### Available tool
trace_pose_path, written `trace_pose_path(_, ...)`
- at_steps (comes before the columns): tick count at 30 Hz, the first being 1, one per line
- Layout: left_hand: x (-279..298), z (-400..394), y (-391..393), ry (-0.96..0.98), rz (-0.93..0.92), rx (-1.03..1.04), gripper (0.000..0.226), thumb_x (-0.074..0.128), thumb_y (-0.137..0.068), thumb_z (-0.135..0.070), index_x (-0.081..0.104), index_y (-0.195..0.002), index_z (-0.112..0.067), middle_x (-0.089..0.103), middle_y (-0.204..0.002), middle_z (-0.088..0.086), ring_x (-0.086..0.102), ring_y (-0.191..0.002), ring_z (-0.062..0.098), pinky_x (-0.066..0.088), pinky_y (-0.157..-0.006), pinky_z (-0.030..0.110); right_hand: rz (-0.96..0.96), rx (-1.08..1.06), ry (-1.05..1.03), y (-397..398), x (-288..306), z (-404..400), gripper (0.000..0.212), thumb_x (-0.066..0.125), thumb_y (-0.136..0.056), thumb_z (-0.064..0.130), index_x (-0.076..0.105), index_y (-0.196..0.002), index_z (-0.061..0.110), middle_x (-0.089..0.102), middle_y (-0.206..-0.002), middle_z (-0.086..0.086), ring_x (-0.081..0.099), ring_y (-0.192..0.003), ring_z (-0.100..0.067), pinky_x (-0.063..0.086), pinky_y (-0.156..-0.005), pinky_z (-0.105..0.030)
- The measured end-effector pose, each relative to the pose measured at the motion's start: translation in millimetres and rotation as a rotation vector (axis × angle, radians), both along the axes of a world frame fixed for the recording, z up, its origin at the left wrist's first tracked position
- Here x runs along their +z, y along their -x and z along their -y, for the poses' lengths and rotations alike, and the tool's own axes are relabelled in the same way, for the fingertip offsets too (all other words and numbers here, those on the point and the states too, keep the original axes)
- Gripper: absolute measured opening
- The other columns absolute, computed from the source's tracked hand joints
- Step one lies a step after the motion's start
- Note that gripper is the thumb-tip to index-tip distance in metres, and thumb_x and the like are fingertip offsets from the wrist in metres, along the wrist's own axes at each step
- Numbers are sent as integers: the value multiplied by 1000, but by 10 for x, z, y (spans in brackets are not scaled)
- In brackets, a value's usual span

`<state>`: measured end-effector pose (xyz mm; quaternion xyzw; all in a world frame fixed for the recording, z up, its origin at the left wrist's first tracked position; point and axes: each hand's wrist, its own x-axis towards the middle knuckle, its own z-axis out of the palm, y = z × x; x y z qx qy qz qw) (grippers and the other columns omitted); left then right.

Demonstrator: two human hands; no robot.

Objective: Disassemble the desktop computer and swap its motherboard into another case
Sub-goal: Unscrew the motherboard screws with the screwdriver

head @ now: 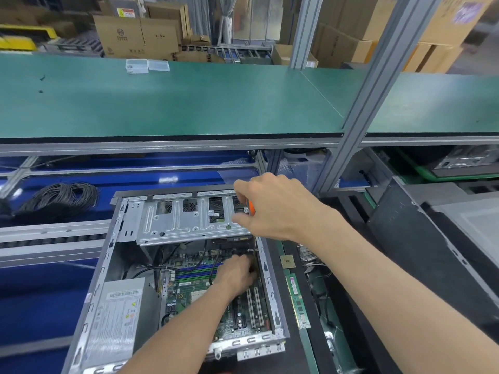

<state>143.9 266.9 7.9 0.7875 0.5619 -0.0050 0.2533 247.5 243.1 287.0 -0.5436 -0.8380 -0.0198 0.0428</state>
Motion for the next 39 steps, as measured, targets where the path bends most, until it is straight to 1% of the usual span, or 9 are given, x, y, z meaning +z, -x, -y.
trace_pose_path(2,-2,5,-15,-2,-15,-8,30,58,-93,-37,60,-113,-16,63,-109,13,62,-99,35,44,-72,39,72,-52,-74,0,-40,-13,30,52,-96,49,37,-91,24,33,-69,3,42,-70,-29,33,-62,-36)
trace_pose_path(5,1,-4,-29,4,-32,0,32,57,-92,-38,59,-112,-13,61,-110,14,62,-101,37,44,-72,39,-23,-16,39,-12,-47,-37,10,55,-91,23,45,-94,20,47,-79,0,50,-78,-30,43,-64,-39)
trace_pose_path(8,12,-9,-24,12,-38,3,32,57,-91,-38,58,-111,-13,60,-110,15,61,-102,37,45,-72,39,-134,34,195,-55,-13,-16,35,60,-73,10,46,-96,31,53,-93,6,55,-82,-25,45,-62,-35)
trace_pose_path(13,22,-13,-23,15,-27,-9,31,57,-92,-38,58,-111,-12,60,-109,15,62,-99,36,44,-71,38,31,-57,-67,-55,-55,-15,30,57,-92,47,44,-105,24,46,-79,0,49,-75,-31,36,-62,-36)
trace_pose_path(16,29,-15,-24,7,-36,-22,31,57,-93,-37,58,-109,-11,61,-109,16,62,-99,37,45,-71,39,-48,-13,-5,-58,-65,-41,20,59,-91,25,43,-103,21,47,-78,1,52,-77,-31,42,-62,-37)
trace_pose_path(19,47,-16,-24,9,-48,-31,30,56,-93,-36,58,-109,-11,59,-110,16,61,-100,38,48,-74,42,-168,39,145,-65,-44,-18,42,62,-73,8,45,-105,29,57,-87,10,57,-80,-22,40,-58,-32)
trace_pose_path(24,55,-31,-29,-10,-67,-76,29,56,-93,-37,57,-103,-10,60,-105,16,62,-95,38,45,-67,40,-173,-15,-7,-40,-138,-36,30,62,-92,42,40,-104,25,56,-90,1,55,-78,-30,46,-64,-39)
trace_pose_path(33,120,-15,-29,-21,-48,-107,39,60,-93,-37,40,-70,-14,53,-79,10,54,-70,31,38,-60,36,-332,-26,-60,-91,-165,-13,30,58,-88,12,40,-111,20,53,-77,0,51,-67,-25,44,-62,-40)
trace_pose_path(39,273,-22,76,91,3,-129,42,67,-93,-35,42,-70,-11,54,-77,8,53,-66,24,41,-60,32,-382,-72,-270,-56,-14,-11,29,56,-83,11,39,-105,19,51,-73,2,51,-65,-28,37,-58,-37)
